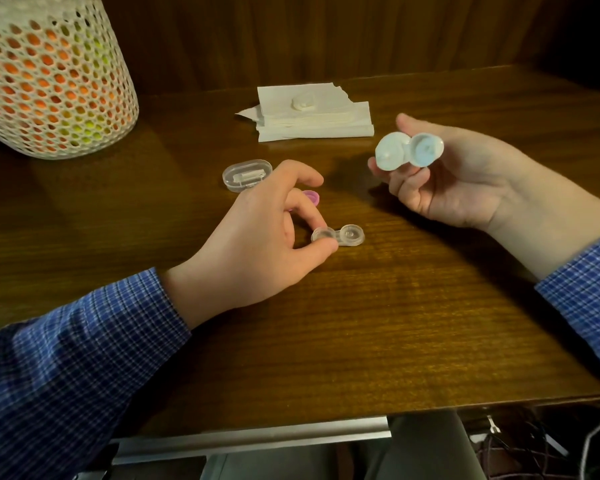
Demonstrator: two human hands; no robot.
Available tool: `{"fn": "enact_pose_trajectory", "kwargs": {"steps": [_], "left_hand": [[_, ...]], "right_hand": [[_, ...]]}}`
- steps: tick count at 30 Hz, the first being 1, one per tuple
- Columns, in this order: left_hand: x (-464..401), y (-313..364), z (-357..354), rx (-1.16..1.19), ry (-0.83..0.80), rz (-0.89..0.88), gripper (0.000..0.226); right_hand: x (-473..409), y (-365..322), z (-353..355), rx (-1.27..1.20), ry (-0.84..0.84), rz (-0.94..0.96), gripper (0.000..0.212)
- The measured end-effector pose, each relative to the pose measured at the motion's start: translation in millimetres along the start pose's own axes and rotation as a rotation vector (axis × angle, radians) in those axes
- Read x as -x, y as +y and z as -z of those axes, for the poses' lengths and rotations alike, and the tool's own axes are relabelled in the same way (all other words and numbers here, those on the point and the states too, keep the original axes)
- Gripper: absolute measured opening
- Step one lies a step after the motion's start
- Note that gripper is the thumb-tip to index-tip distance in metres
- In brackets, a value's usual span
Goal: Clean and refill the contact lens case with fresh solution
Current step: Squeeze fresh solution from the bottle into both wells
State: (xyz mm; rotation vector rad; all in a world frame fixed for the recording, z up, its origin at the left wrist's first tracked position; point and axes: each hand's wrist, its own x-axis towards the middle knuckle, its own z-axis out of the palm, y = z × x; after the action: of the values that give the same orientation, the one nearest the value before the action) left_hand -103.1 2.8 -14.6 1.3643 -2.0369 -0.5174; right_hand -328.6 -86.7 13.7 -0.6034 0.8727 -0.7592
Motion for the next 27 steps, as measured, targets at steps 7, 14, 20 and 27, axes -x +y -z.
{"fn": "enact_pose_trajectory", "kwargs": {"steps": [7,14,20,27], "left_hand": [[0,0,0,-0.012,-0.005,0.002,0.063],[0,0,0,-0.018,-0.005,-0.005,0.063],[0,-1,0,-0.019,-0.006,-0.010,0.063],[-1,-1,0,-0.019,-0.006,-0.012,0.063]], "right_hand": [[0,16,-15,0.480,0.051,0.123,0.064],[1,20,-16,0.590,-0.007,0.188,0.053],[2,22,-17,0.606,0.000,0.217,0.057],[1,23,-17,0.578,0.034,0.228,0.042]]}}
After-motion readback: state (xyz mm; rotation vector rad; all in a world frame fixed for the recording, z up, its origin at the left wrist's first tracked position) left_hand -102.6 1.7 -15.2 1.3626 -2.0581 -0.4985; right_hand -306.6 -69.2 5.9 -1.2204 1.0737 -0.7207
